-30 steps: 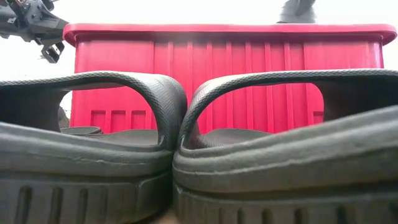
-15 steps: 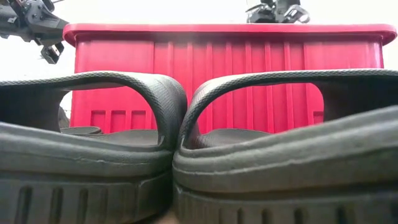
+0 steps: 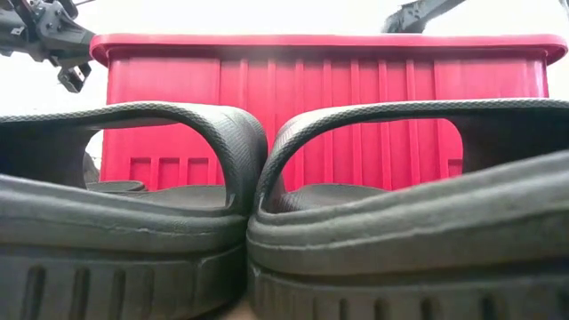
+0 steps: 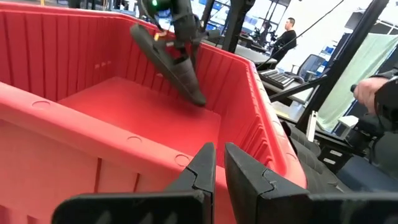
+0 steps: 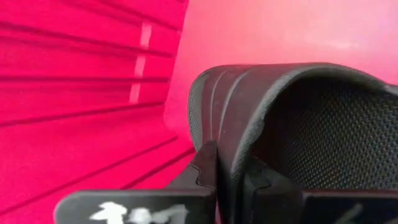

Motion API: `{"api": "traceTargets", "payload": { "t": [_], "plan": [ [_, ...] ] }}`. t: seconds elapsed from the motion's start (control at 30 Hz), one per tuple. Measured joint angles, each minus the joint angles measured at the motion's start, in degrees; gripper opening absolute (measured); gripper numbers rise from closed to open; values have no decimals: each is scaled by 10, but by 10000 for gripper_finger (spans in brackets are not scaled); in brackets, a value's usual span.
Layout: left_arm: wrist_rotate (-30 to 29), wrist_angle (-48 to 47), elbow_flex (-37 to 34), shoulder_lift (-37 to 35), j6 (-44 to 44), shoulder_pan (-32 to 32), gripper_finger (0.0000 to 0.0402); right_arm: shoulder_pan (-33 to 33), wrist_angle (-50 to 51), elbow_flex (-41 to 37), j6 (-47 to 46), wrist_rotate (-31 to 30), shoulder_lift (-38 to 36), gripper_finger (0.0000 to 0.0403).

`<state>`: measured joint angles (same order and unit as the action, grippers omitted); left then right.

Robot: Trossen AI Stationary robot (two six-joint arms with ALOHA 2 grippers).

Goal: Pick and place slides into bin
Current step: Put the black slide into the red bin

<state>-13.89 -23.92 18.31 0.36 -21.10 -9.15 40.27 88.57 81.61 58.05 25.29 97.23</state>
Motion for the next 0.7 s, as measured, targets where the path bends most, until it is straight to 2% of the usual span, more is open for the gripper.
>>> {"api": "traceTargets", "payload": {
  "t": [0.23, 0.57, 0.7],
  "plan": [
    [-27, 0, 0, 0, 3, 0, 31, 15, -50, -57, -4, 0, 0, 4],
    [-33, 0, 0, 0, 4, 0, 31, 34, -119, -60, 12, 3, 0, 4],
    [-33, 0, 0, 0, -2, 0, 31, 37, -156, -60, -9, -13, 0, 4]
  ]
}}
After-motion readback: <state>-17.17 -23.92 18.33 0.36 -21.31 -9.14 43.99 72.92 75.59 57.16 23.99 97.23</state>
